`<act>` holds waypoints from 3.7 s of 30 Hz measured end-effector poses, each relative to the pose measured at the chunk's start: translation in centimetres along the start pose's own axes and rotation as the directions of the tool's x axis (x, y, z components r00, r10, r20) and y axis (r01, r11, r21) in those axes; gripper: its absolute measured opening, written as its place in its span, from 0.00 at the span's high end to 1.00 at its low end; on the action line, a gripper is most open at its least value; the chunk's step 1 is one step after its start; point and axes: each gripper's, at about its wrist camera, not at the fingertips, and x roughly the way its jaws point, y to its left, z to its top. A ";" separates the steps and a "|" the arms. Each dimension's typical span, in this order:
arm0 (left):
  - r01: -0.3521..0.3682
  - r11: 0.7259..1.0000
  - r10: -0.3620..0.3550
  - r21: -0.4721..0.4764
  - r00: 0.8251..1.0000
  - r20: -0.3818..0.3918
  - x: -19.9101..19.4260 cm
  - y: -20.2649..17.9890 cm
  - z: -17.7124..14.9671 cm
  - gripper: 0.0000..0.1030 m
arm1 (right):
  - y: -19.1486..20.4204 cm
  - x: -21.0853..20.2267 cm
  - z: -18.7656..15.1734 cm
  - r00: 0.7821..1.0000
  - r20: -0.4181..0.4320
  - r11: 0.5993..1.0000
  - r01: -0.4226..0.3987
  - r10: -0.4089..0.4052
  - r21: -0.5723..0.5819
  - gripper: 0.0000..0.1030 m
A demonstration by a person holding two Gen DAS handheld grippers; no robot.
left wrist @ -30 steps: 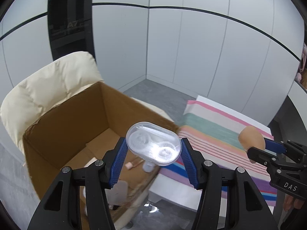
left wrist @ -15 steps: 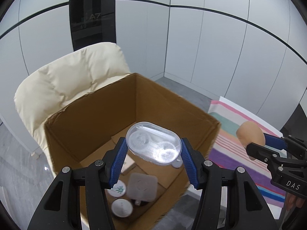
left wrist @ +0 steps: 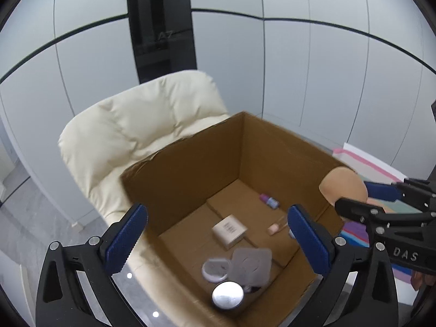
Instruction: Organize objects
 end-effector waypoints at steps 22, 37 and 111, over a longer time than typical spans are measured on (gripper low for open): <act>-0.047 0.996 0.044 -0.077 0.998 -0.040 0.8 3.8 -0.5 0.00 | 1.5 2.0 1.5 0.999 0.005 0.998 0.031 -0.031 0.054 0.00; 0.033 0.999 -0.034 -0.029 0.998 -0.054 2.2 -2.9 0.8 0.00 | -5.4 -0.3 -0.1 0.994 -0.005 0.979 0.113 -0.114 0.172 0.00; 0.204 0.960 -0.166 0.189 0.966 -0.198 -8.3 -20.5 -4.8 0.01 | -16.1 -16.4 -17.0 0.923 -0.167 0.857 0.384 -0.346 0.343 0.00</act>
